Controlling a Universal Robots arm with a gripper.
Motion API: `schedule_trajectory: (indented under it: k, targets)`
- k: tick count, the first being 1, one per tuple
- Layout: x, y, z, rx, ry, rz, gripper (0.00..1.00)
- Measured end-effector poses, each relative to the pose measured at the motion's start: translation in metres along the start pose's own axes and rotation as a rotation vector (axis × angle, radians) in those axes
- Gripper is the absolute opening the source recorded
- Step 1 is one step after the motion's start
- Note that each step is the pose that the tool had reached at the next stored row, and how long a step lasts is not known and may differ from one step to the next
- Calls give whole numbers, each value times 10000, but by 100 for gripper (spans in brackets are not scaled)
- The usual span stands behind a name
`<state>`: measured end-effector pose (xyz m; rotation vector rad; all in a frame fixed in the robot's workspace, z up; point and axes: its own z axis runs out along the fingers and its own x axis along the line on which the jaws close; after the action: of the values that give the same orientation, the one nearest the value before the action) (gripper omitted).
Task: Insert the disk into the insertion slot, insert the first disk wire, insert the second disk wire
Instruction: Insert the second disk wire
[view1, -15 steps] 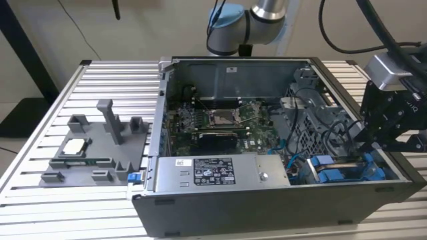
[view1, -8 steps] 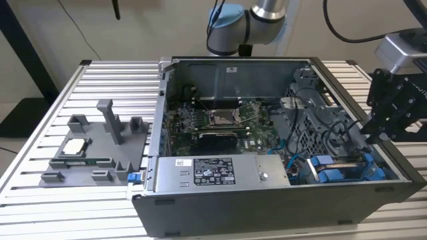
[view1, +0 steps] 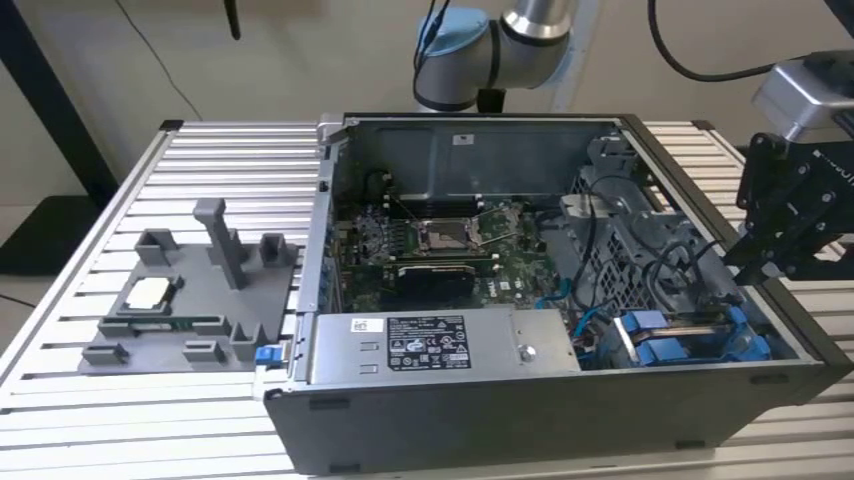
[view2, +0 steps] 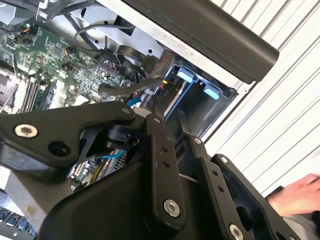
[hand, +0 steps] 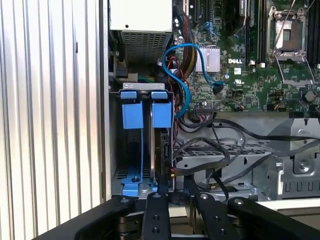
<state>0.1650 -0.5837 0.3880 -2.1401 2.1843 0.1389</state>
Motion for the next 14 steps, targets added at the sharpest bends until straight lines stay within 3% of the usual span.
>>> schedule_trajectory:
  k: [8,14]
  targets:
    - [-5,-37,1,-4,-3,-24,27]
    - [-59,-47,7,-4,-13,-25,27]
